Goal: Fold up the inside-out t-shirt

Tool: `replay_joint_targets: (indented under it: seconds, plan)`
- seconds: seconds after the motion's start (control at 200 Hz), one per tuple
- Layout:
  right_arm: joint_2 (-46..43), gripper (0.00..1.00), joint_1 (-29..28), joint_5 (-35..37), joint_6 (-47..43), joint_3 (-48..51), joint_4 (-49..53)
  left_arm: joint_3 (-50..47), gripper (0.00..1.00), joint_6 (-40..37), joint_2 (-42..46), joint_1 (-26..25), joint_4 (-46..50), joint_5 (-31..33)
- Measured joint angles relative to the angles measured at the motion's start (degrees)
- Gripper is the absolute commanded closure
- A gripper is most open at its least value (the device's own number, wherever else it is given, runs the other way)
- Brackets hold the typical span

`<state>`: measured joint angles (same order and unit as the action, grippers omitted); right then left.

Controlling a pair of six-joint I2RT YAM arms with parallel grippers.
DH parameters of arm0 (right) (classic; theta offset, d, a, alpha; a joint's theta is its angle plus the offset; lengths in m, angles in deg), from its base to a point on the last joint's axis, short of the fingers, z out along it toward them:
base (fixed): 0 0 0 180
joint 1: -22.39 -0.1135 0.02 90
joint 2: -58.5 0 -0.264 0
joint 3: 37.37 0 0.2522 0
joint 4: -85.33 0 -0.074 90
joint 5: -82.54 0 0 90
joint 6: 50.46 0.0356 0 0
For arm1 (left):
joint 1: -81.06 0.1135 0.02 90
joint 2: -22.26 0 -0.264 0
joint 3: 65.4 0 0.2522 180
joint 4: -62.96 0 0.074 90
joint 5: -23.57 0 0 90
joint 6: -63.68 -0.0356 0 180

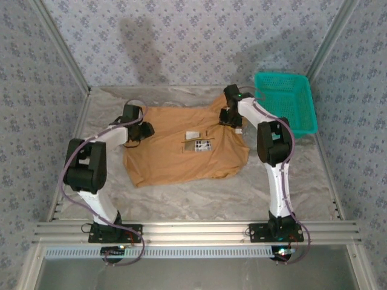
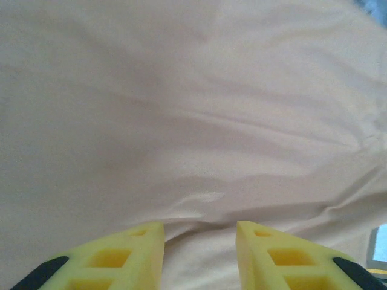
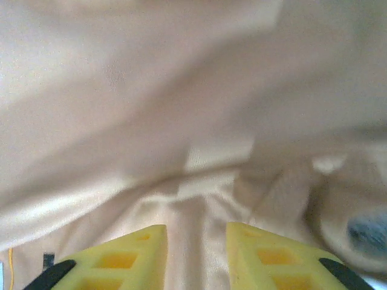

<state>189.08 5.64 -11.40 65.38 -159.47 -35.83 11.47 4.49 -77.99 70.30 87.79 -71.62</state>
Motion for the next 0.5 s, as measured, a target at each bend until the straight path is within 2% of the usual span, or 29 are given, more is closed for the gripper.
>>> replay_joint_targets:
  seconds: [0.07,0.155,0.195,0.27,0.31,0.4,0.445,0.5]
  plan:
    - [-4.6,0.62,-0.7,0.6,-0.9,4.8,0.4,-0.2,0.64,-0.6,4.3,0.0,2.7,2.0]
    - [-15.2,0.64,-2.4,1.3,-1.1,16.1,-0.4,-2.2,0.64,-0.8,11.5,-0.2,5.7,3.5]
    - [-20.5,0.69,-3.4,1.4,-0.9,21.6,-0.9,-3.9,0.64,-0.7,15.1,-0.3,6.7,3.8]
    - [-31.1,0.85,-5.9,1.7,0.0,31.6,-1.8,-8.0,0.66,-0.1,21.1,-2.1,7.9,4.2]
    - [-35.9,0.89,-7.4,1.6,0.6,36.4,-2.5,-10.6,0.67,0.4,23.7,-4.3,8.1,4.3]
    - [-43.6,0.89,-9.6,0.7,3.1,46.7,-5.0,-16.5,0.69,1.8,26.8,-12.3,7.0,4.0]
    - [-46.0,0.87,-10.0,0.2,4.4,51.2,-6.2,-19.2,0.70,2.6,27.1,-16.4,5.4,3.3]
    - [-47.7,0.78,-10.5,-0.3,5.7,55.6,-7.0,-22.0,0.72,3.4,27.1,-21.2,3.8,2.8]
